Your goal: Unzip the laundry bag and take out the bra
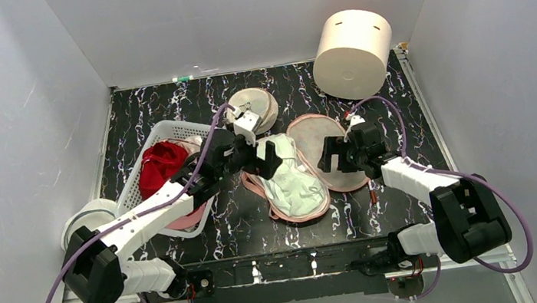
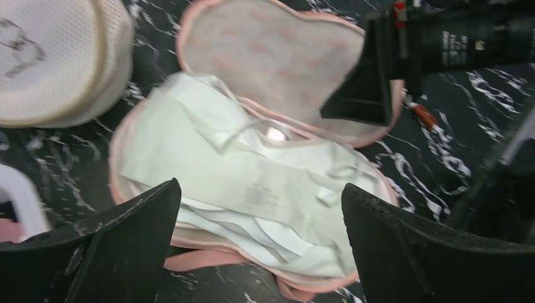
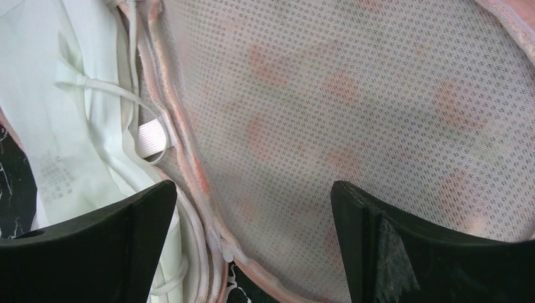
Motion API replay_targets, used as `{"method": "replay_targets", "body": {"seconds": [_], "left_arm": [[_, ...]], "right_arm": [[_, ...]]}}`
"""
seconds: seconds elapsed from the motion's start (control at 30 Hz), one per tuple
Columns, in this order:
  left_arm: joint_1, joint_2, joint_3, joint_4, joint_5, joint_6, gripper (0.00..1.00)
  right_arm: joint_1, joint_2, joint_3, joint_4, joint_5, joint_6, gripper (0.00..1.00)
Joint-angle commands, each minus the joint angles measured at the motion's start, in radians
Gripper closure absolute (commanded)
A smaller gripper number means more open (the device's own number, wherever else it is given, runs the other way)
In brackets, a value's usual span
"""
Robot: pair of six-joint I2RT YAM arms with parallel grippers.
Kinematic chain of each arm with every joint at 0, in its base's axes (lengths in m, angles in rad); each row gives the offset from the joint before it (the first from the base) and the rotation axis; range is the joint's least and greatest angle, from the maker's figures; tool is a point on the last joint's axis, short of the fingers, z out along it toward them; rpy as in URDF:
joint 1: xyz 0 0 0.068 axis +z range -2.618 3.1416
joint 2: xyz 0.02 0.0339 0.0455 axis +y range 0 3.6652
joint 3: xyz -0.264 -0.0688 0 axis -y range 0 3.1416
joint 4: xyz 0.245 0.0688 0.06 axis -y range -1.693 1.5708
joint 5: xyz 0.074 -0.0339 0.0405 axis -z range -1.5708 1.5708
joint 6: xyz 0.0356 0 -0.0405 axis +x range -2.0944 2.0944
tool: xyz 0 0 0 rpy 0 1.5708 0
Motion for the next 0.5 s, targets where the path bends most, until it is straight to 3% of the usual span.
{"method": "replay_targets", "body": {"seconds": [0.0,0.2,0.33,0.47], "left_arm": [[-0.014,-0.044,-0.008,-0.079,0.283,-0.159,0.02],[-0.172,-0.02,-0.014,-0.152,0.247,-0.204,0.05],[-0.262,0.077,0.077,-0.375,0.067,-0.153,0.21],[-0.319,0.14,0.138,-0.513,-0.082,-0.079,0.21]], "right_arm": [[-0.002,-0.057,-0.024,0.104,-0.046,-0.017,0.07],[-0.001,-0.059,-0.039,0.187,-0.116,-0.039,0.07],[-0.001,-0.079,-0.066,0.234,-0.111,-0.037,0.07],[-0.001,-0.099,-0.13,0.302,-0.114,-0.023,0.07]]}}
